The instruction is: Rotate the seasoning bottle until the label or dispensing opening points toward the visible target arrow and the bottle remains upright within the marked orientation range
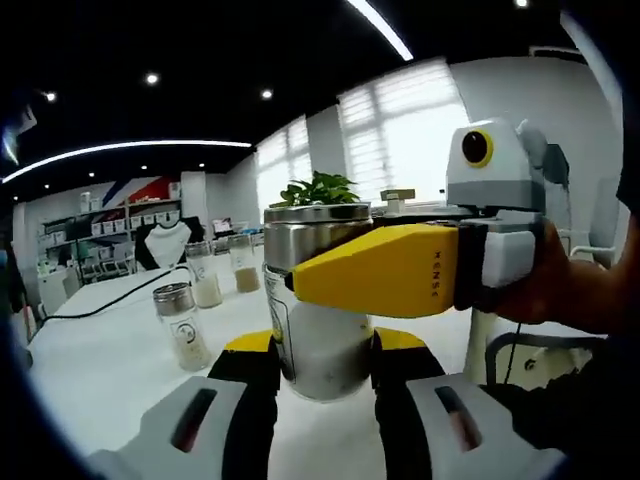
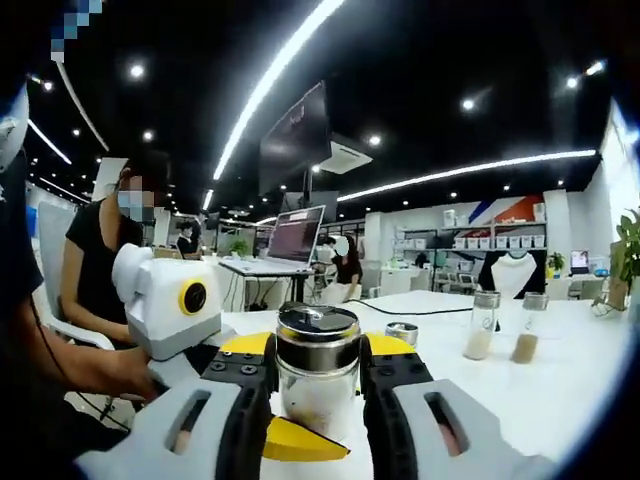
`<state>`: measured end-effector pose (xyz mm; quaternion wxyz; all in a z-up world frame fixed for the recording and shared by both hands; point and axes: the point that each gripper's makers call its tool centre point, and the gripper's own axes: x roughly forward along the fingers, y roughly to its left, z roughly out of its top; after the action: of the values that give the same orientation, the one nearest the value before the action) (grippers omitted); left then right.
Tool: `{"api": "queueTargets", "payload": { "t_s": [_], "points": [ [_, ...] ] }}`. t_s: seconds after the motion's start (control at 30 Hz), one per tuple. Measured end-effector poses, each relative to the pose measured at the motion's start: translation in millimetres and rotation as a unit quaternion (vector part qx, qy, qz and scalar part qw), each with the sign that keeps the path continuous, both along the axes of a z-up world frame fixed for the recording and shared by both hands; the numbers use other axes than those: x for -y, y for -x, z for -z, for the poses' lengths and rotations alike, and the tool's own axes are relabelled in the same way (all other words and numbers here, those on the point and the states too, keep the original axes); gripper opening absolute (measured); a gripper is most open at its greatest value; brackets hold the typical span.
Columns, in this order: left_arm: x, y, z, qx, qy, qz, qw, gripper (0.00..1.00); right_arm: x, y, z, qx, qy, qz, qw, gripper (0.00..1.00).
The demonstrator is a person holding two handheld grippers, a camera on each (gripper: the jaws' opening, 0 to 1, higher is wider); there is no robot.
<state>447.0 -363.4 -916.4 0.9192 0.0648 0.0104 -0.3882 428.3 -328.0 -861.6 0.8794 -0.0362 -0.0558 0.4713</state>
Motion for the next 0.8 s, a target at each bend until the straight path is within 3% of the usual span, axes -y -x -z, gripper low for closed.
{"api": "queueTargets", "payload": {
  "t_s": [0.2, 0.4, 0.5, 0.63, 0.8],
  "points": [
    [-5.7, -9.9, -1.3, 0.002, 0.010, -0.064, 0.9979, 0.37, 3.2, -10.3, 1.0, 0.005, 0.021, 0.075, 0.9970, 0.31],
    [-1.5, -15.1, 7.2, 0.008, 0.002, -0.101, 0.9949, 0.38, 8.7, -17.8, 9.9, -0.004, 0.029, 0.113, 0.9931, 0.31],
    [6.1, -12.5, 9.7, -0.003, 0.004, -0.087, 0.9962, 0.39, 15.7, -22.4, 15.2, -0.021, 0.029, 0.118, 0.9923, 0.31],
    [8.7, -11.8, 5.0, 0.022, -0.012, -0.062, 0.9978, 0.41, 19.2, -21.1, 12.2, -0.032, 0.016, 0.084, 0.9958, 0.30],
    [10.4, -6.8, -3.3, 0.002, 0.029, -0.013, 0.9995, 0.40, 19.8, -15.4, 1.7, -0.026, -0.012, 0.048, 0.9985, 0.30]
  ]
}}
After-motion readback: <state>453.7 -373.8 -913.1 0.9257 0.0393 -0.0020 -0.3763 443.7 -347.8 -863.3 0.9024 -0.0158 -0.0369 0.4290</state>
